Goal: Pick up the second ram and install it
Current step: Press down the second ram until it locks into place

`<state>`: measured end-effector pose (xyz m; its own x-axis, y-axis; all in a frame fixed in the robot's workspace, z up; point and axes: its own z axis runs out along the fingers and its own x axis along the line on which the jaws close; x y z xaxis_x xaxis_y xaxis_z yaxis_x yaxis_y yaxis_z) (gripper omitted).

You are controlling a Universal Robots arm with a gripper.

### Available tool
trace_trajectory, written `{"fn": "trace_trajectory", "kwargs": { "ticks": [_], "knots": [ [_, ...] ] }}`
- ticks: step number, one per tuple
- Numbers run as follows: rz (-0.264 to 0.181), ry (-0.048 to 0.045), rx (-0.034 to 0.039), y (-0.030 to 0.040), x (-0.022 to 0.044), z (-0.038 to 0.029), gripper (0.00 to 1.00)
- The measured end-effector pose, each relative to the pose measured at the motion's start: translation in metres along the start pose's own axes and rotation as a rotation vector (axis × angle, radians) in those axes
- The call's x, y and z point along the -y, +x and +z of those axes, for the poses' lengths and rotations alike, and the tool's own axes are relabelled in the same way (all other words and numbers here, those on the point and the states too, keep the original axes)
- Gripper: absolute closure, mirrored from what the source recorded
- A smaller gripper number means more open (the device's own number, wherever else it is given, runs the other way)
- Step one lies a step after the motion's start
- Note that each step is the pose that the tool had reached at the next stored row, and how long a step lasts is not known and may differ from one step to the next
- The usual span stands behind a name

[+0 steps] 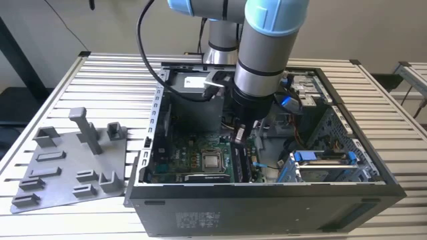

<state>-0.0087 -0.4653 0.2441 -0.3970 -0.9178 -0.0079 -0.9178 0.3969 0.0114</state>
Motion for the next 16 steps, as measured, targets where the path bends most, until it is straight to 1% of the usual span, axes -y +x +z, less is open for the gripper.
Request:
{"fn": "trace_trajectory", "kwargs": {
  "ticks": [9, 16],
  "knots": [
    [-0.139, -0.0001, 0.0037, 0.0001, -0.0002, 0.0021, 0.89],
    [-0.243, 0.0014, 0.0049, 0.0002, -0.0003, 0.0051, 0.89]
  ]
}}
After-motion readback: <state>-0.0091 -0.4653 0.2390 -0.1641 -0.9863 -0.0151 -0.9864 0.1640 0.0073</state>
